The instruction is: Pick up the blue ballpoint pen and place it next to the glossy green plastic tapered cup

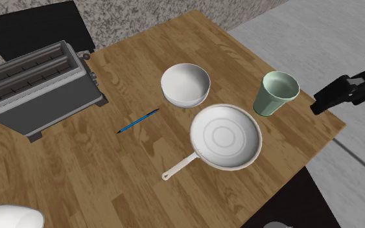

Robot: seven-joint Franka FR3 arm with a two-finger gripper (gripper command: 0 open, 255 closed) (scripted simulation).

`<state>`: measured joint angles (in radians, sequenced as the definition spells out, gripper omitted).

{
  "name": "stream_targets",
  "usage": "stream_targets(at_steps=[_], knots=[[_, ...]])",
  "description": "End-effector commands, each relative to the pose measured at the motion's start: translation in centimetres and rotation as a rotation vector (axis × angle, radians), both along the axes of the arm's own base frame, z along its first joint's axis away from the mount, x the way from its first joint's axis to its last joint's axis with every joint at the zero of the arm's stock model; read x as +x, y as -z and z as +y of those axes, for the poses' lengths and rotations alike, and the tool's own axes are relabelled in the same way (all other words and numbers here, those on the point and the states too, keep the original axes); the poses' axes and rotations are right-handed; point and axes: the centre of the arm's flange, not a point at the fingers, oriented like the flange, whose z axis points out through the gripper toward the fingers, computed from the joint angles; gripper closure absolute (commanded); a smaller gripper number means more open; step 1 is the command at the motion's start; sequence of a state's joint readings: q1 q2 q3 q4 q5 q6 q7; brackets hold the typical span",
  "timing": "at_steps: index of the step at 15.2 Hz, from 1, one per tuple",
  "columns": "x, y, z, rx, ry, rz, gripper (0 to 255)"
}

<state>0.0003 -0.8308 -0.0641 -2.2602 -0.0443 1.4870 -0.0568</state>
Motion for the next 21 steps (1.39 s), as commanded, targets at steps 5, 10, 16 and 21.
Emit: stream_targets(at_steps=[5, 10, 16, 21], knots=[[-0.1, 2.2, 4.8, 0.006, 0.103, 0.013, 0], [0.4, 5.0, 10.7, 0.013, 0.231, 0.029, 0], [1.9, 8.3, 17.7, 0.022, 0.386, 0.048, 0], [4.0, 11.0, 23.3, 0.029, 0.514, 0.064, 0]])
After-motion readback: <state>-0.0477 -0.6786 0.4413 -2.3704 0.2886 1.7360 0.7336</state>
